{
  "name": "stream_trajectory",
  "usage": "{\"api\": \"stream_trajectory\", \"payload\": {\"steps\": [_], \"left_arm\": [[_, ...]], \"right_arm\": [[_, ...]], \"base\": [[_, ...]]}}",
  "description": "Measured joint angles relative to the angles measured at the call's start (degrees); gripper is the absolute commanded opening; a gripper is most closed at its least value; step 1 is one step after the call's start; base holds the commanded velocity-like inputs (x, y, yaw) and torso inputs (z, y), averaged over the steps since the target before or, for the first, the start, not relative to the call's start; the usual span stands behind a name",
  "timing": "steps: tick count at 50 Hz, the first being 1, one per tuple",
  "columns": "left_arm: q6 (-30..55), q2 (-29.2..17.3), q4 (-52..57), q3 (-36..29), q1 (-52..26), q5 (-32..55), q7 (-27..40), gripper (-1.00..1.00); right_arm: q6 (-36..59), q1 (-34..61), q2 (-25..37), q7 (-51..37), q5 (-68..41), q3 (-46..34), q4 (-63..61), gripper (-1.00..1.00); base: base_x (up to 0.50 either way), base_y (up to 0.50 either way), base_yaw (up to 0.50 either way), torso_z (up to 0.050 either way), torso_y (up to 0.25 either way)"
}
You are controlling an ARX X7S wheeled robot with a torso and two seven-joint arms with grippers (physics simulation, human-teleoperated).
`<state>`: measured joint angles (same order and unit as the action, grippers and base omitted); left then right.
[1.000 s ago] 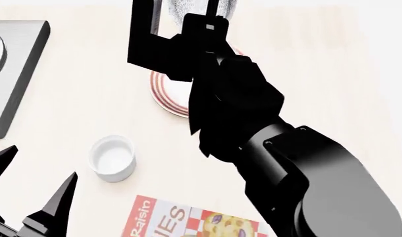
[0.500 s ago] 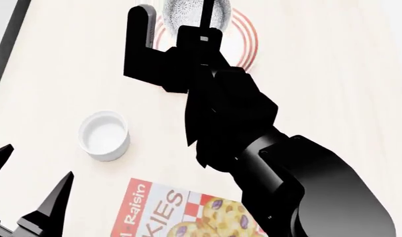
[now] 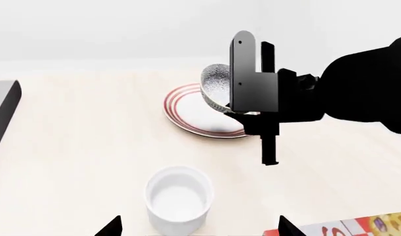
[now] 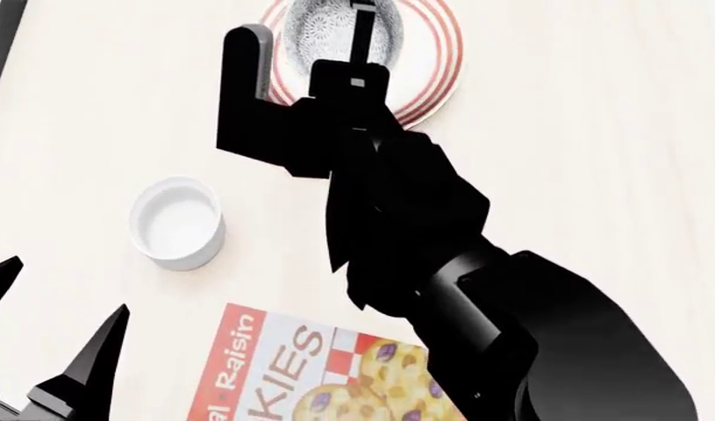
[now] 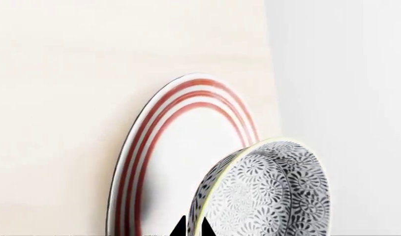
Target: Pick the akita bowl on the cookies box and place it on the plate.
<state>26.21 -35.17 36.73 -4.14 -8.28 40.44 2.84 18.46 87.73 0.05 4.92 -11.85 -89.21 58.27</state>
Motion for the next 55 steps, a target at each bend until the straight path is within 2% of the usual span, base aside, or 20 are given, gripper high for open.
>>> {"api": "stream_trajectory", "payload": {"steps": [33, 34, 55], "left_arm": [[0.5, -0.3, 0.1, 0.3, 0.1, 1.3, 0.8, 1.0], [0.5, -0.4, 0.1, 0.3, 0.1, 1.3, 0.8, 1.0], [0.6, -0.6, 0.5, 0.3, 0.3, 1.7, 1.3, 1.0]], "right_arm": [[-0.3, -2.0, 0.0, -0.7, -1.3, 0.2, 0.6, -1.0], [-0.3, -2.0, 0.0, -0.8, -1.3, 0.2, 0.6, 1.0], [-1.0, -0.9, 0.1, -1.2, 0.3, 0.4, 0.4, 1.0]], "base": [[0.0, 0.0, 0.0, 0.0, 0.0], [0.0, 0.0, 0.0, 0.0, 0.0], [0.0, 0.0, 0.0, 0.0, 0.0]]}}
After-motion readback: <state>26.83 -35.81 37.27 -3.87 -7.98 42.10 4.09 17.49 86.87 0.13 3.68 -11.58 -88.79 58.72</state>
